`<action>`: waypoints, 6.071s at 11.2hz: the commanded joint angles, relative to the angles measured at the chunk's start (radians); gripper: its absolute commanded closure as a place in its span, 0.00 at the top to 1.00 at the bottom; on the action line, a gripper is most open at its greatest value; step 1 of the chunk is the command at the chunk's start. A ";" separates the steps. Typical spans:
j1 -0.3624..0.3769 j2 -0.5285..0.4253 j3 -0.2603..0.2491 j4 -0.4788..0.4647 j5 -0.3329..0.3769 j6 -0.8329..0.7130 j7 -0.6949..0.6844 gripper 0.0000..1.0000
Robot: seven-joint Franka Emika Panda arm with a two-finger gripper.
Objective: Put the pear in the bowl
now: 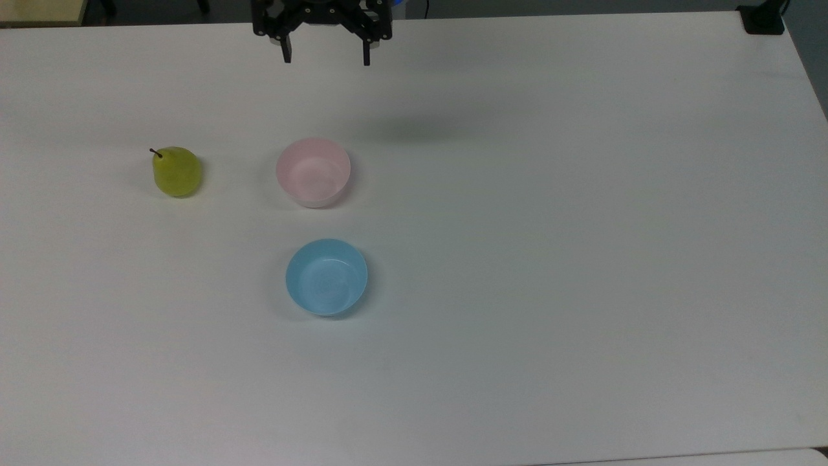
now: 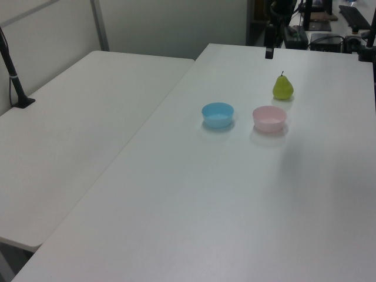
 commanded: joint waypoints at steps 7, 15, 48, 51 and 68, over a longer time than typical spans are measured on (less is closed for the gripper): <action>-0.306 0.087 -0.011 -0.057 0.015 0.144 -0.310 1.00; -0.408 0.283 -0.013 -0.152 -0.063 0.399 -0.373 1.00; -0.238 0.245 0.193 -0.255 -0.068 0.407 0.081 1.00; -0.238 0.210 0.193 -0.243 -0.066 0.385 0.082 1.00; 0.000 -0.042 0.067 0.038 0.000 -0.130 0.070 1.00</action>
